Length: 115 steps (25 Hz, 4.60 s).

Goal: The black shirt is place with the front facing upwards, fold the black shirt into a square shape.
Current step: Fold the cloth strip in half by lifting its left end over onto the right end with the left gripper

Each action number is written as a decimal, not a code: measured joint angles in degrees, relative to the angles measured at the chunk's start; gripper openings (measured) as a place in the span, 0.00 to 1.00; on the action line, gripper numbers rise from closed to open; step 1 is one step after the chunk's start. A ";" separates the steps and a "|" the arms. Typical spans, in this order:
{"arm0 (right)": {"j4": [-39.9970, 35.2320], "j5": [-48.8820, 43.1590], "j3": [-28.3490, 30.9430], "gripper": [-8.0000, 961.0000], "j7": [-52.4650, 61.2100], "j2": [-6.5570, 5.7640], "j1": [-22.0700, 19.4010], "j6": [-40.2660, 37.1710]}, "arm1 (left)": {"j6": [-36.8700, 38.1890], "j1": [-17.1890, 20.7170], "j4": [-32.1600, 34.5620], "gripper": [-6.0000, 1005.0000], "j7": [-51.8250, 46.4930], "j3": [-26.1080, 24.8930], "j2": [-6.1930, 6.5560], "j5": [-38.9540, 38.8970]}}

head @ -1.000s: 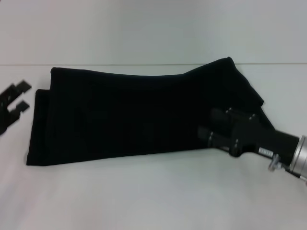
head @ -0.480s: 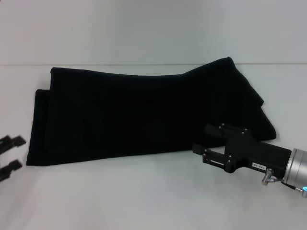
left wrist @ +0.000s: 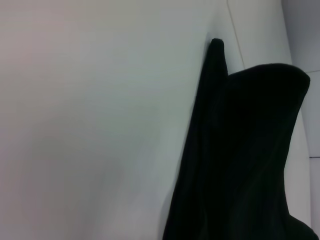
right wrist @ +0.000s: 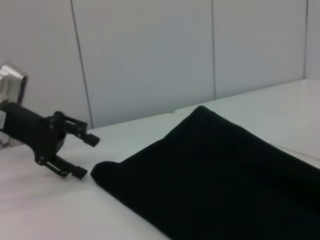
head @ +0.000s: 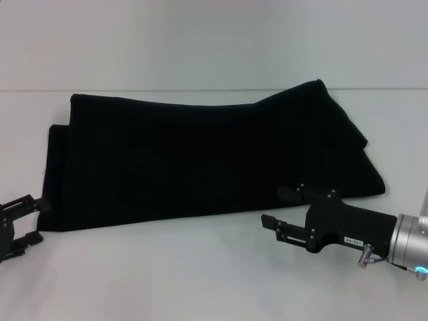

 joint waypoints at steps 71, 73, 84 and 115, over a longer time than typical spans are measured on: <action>1.23 0.41 -5.21 0.71 0.62 0.18 1.29 -2.38 | -6.36 -6.54 -0.56 0.15 0.92 6.63 0.33 0.55; 1.23 0.42 -5.21 0.71 0.62 0.18 1.26 -2.42 | -6.13 -6.33 -0.39 0.10 0.98 6.36 0.34 0.45; 1.23 0.49 -5.04 0.71 0.59 0.17 1.14 -2.68 | -1.86 -4.84 -0.45 0.05 3.85 -0.54 0.53 0.24; 1.32 0.49 -5.04 0.71 0.61 0.09 1.05 -2.85 | -3.14 -3.06 -0.84 0.65 6.18 0.04 0.25 1.90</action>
